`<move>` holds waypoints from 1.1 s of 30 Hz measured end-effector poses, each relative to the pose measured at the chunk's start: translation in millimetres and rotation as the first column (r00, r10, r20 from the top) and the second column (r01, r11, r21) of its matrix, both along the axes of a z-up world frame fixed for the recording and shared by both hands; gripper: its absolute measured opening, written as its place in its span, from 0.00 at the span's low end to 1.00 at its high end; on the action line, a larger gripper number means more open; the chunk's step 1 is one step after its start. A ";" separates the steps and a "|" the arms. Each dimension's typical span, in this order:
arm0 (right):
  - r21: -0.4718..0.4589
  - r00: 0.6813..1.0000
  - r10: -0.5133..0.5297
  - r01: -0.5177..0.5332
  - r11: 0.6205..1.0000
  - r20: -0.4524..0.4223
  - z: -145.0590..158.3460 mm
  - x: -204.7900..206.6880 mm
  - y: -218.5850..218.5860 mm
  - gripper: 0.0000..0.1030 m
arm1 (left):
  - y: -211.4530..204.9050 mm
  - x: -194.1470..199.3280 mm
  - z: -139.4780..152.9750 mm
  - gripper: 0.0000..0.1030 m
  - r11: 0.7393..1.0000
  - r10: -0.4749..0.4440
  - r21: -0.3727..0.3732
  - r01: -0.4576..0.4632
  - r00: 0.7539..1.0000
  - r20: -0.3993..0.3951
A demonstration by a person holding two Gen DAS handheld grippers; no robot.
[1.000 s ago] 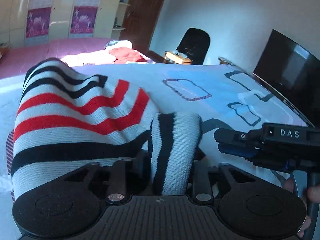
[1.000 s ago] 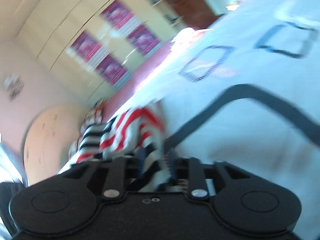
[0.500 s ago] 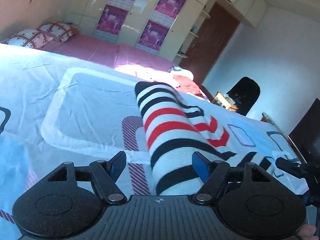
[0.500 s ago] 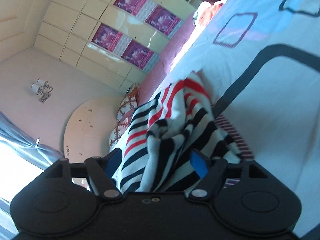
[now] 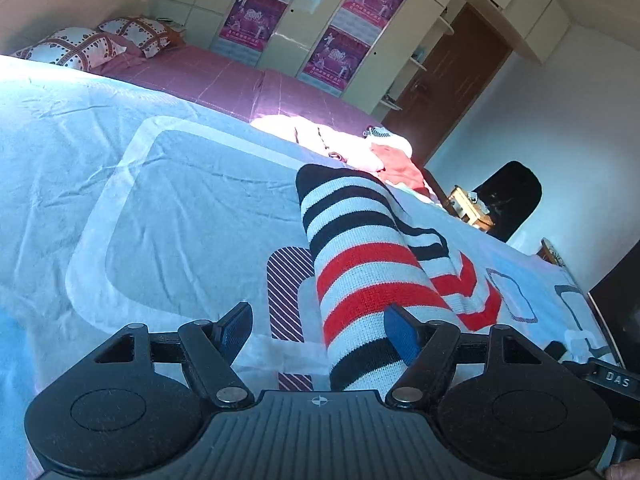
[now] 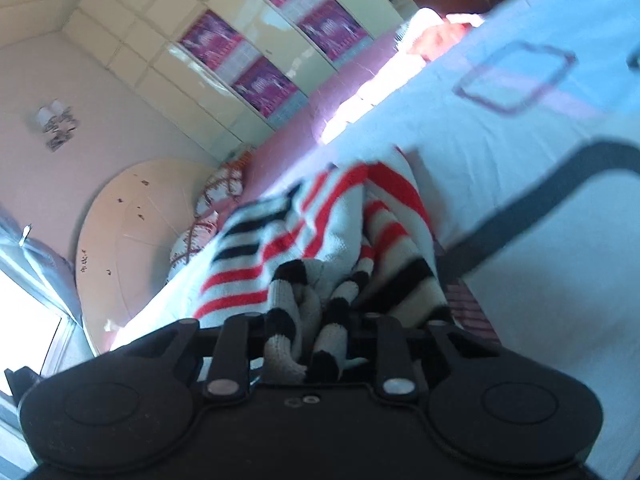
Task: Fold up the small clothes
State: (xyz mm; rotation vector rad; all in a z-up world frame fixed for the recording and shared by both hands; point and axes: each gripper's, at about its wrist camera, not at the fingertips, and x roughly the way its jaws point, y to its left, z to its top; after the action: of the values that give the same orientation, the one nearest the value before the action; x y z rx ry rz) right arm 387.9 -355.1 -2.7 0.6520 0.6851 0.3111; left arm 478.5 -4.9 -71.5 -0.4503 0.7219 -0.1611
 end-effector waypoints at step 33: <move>0.063 0.992 -0.100 0.095 0.993 0.080 -4.4 6.1 -62.5 0.39 | -16.9 16.0 11.0 0.69 0.995 -0.077 0.068 0.074 0.996 0.048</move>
State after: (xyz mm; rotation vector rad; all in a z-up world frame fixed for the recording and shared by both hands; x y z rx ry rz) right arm 394.0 -417.6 -7.1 0.7231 0.5641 0.2672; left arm 494.4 -21.8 -60.5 -0.3548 0.6929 -0.2180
